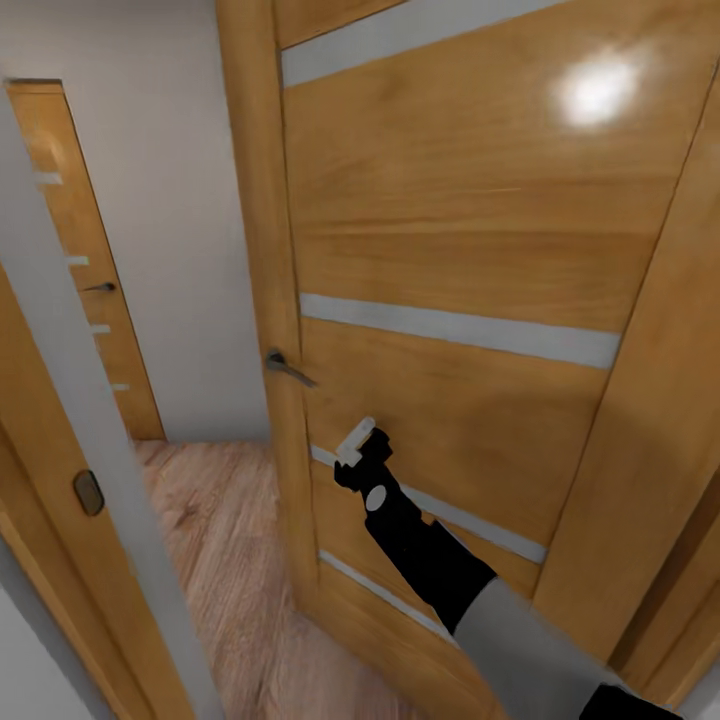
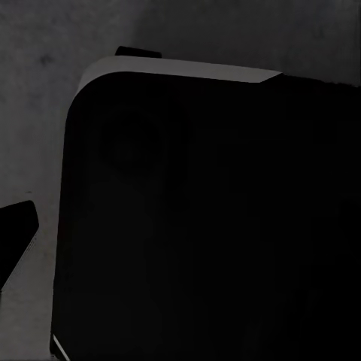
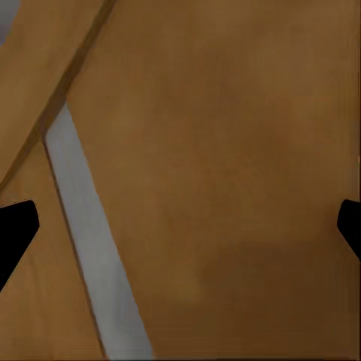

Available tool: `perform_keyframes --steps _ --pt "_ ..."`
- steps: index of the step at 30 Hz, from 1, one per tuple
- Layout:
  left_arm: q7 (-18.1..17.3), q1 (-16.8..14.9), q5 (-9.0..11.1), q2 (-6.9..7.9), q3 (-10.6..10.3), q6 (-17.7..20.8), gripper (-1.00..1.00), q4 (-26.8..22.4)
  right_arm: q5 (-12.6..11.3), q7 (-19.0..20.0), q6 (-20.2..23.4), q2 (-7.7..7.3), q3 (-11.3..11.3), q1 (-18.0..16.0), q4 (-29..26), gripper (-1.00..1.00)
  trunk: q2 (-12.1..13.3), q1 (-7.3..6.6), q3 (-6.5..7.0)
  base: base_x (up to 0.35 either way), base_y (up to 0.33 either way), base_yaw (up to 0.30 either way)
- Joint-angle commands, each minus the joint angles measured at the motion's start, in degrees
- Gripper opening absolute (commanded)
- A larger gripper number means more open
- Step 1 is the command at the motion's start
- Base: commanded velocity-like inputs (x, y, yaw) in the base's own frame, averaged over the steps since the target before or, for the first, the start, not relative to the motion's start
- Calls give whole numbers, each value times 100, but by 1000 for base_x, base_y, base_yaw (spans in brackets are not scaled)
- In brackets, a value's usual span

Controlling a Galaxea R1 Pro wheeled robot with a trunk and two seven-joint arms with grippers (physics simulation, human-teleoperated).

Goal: Move the two storage containers from the living room to the garage. In the garage, place one container on the floor and stack the other container on top of it (either order is fine).

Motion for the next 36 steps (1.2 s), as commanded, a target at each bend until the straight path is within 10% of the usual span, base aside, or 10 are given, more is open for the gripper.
perform_keyframes --steps 1,12,36 --pt "-3 -1 43 -1 6 -14 100 0 49 -95 3 0 5 -41 104 100 -3 3 -6 317 0 0" --pt "-8 -2 21 -1 -11 -35 100 0 29 -875 -413 0 -302 -754 1305 100 -3 3 -6 104 0 0" --pt "-1 -2 66 -1 40 -52 100 -8 46 -893 163 0 66 -760 781 100 -3 3 -6 0 0 0"
